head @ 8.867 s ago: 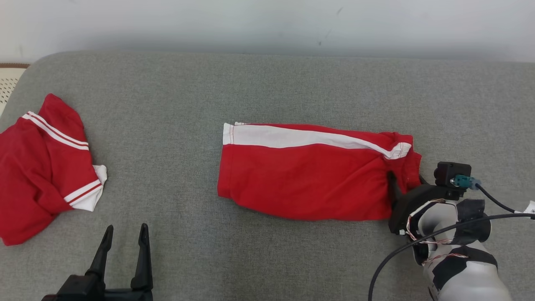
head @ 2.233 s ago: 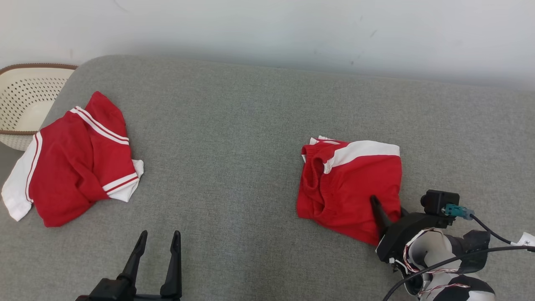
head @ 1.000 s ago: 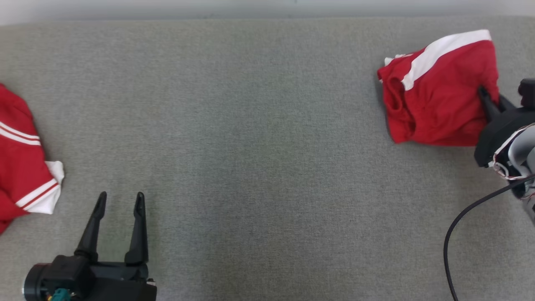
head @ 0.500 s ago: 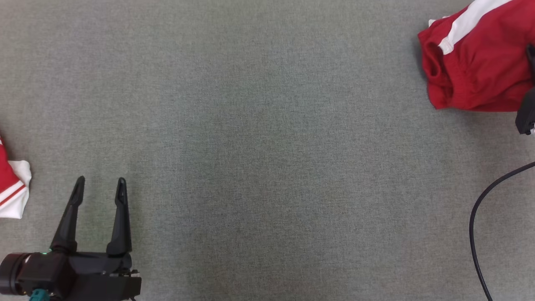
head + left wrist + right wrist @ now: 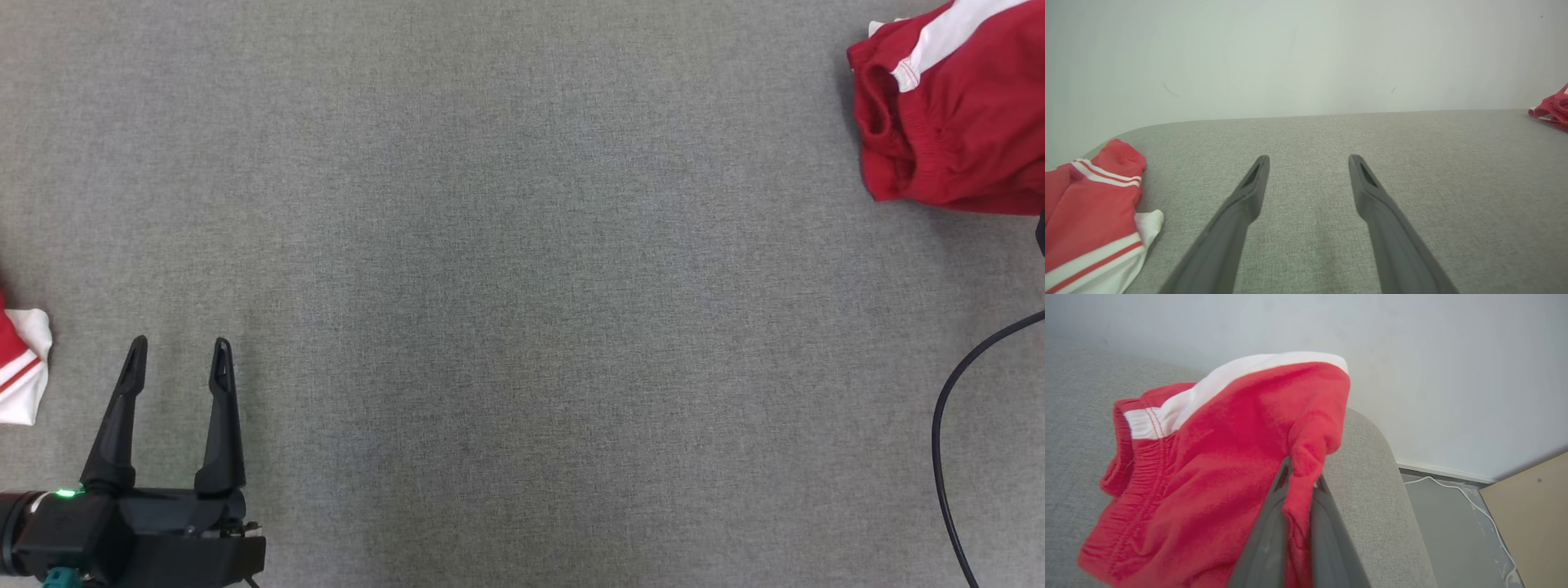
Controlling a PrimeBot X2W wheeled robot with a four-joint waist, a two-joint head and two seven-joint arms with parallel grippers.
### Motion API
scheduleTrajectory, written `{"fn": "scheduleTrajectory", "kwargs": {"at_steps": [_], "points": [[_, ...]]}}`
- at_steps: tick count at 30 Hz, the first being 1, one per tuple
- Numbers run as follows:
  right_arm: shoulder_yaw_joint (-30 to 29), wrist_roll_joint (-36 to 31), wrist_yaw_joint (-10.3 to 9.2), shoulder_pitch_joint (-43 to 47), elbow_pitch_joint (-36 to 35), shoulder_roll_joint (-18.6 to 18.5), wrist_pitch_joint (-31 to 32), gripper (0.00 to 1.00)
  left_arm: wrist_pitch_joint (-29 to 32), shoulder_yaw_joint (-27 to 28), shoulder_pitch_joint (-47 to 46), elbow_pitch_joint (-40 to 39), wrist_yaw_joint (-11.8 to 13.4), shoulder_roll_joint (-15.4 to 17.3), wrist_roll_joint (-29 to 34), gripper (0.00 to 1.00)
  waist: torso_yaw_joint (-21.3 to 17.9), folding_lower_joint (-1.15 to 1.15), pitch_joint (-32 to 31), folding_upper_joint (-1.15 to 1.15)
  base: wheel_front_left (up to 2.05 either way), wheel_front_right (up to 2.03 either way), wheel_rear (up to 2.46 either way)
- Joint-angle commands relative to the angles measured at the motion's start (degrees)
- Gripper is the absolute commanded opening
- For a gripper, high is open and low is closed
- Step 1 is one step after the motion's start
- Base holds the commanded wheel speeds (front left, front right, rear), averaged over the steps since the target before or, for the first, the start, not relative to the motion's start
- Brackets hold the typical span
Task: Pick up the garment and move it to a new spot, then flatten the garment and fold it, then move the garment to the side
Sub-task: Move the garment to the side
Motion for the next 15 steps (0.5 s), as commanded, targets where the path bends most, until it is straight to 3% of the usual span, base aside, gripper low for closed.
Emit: {"fn": "scheduleTrajectory", "kwargs": {"at_steps": [1,2,3,4,15], "points": [[0.31,0.37,-0.06,-0.74,0.53,0.22,-0.15,0.0,0.03,0.14,0.51,-0.13,0.21,0.35,-0.39,1.0,0.08,0.0,-0.02,0.0,0.0,0.0,0.0],[0.43,0.18,-0.06,-0.88,0.83,0.22,-0.18,0.28,0.03,0.07,0.37,-0.1,0.23,0.35,-0.46,1.0,0.14,0.0,-0.02,0.0,0.0,0.0,0.0],[0.55,0.11,-0.06,-0.96,1.27,0.09,-0.15,0.72,0.03,-0.03,0.26,-0.05,0.2,0.34,-0.52,1.0,0.21,0.0,0.0,0.0,0.0,0.0,0.0],[0.61,0.53,-0.06,-0.85,1.88,0.26,0.69,1.0,0.03,-0.09,0.15,0.01,0.28,0.33,-0.57,1.0,0.26,0.0,0.0,0.0,0.0,0.0,0.0],[0.21,0.62,-0.05,-1.07,3.73,2.42,-1.62,1.0,-0.42,-0.56,1.08,1.99,1.0,-0.63,-1.13,1.0,0.4,0.0,-3.13,0.0,0.0,0.0,0.0]]}}
